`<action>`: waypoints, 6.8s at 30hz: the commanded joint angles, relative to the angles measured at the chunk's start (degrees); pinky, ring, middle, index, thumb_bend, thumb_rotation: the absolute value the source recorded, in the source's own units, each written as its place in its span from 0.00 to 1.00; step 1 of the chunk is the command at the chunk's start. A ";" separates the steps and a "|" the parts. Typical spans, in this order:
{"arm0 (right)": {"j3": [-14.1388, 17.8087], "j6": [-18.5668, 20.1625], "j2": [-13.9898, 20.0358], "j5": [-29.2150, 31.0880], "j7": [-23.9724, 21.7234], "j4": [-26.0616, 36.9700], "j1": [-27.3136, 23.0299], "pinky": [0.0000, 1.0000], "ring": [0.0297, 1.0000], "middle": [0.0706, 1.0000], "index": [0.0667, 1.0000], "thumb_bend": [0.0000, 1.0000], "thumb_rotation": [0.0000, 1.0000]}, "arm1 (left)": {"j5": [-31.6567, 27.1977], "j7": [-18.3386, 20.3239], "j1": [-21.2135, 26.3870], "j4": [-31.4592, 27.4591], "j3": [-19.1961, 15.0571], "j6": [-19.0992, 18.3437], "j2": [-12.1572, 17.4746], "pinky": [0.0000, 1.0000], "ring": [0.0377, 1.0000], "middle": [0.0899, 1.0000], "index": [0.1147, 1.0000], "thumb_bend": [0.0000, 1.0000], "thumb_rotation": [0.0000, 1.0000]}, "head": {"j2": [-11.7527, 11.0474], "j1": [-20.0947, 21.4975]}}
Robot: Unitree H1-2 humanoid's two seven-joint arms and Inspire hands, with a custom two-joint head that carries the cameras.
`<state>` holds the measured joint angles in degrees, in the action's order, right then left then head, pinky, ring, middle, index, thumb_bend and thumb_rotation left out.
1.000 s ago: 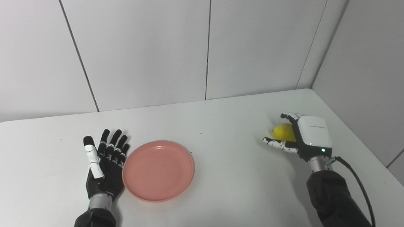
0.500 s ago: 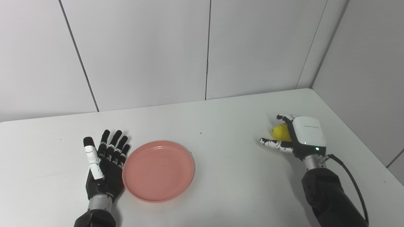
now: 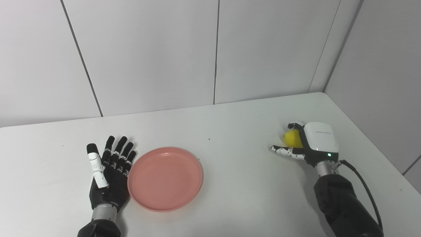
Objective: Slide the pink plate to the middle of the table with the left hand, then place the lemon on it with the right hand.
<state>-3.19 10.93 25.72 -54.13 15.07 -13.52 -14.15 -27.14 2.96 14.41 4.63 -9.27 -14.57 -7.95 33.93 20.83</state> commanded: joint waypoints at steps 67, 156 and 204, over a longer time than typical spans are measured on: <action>-6.14 -2.13 0.06 3.41 -10.76 21.51 -6.13 0.15 0.17 0.21 0.25 0.66 0.28 | 2.81 -6.40 -4.08 -0.80 4.15 -2.36 -5.42 0.89 0.86 0.86 0.90 0.85 0.80 | 0.66 -11.62; -24.65 -9.71 -14.89 0.09 -16.63 11.49 -12.34 0.19 0.23 0.28 0.35 0.59 0.36 | 6.98 -10.84 -4.56 0.85 9.62 2.40 -7.27 0.84 0.83 0.83 0.88 0.81 0.84 | 0.71 -22.02; -25.05 -7.52 -14.78 -1.73 -19.37 11.81 -11.53 0.49 0.56 0.60 0.62 0.81 0.68 | 8.10 -11.25 -4.47 0.99 9.95 2.54 -6.93 0.83 0.84 0.81 0.87 0.82 0.84 | 1.07 -21.66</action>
<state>-29.09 3.67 10.82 -55.59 -4.69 -3.88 -24.06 -19.58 -6.44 12.44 3.70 0.92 -10.50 -10.34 35.07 -0.79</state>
